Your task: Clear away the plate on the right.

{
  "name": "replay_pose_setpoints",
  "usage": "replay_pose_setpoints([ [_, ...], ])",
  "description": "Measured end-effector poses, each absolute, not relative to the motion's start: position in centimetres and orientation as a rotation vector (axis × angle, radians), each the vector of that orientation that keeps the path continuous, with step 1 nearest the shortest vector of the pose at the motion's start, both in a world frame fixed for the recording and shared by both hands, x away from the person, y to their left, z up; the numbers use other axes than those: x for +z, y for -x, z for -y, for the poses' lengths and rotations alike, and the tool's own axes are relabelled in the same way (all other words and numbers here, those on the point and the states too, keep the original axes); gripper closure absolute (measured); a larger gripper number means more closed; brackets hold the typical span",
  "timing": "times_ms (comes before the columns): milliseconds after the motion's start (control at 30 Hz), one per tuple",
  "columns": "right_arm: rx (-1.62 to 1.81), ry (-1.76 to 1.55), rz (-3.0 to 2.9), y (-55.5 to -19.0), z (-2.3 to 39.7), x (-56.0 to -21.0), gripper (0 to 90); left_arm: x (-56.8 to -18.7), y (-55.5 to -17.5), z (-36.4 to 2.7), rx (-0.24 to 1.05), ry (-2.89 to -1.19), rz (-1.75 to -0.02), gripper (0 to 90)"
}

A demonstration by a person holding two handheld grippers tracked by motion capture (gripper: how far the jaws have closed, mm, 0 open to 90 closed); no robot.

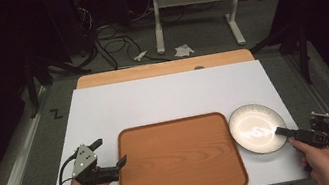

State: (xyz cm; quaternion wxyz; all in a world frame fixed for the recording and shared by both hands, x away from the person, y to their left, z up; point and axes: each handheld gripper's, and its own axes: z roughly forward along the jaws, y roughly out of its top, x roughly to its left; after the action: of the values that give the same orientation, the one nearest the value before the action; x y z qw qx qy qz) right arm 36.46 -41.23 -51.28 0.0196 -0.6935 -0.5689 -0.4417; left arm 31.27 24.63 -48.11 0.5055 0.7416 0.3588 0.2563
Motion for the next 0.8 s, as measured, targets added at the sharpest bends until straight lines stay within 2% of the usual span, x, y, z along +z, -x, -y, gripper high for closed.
replay_pose_setpoints([
  [800, -1.389, 2.17, 1.695, -36.88, 41.28, -51.44, 84.0, -48.01, -30.83, -24.57, 0.626, -1.777, -0.86, 3.9],
])
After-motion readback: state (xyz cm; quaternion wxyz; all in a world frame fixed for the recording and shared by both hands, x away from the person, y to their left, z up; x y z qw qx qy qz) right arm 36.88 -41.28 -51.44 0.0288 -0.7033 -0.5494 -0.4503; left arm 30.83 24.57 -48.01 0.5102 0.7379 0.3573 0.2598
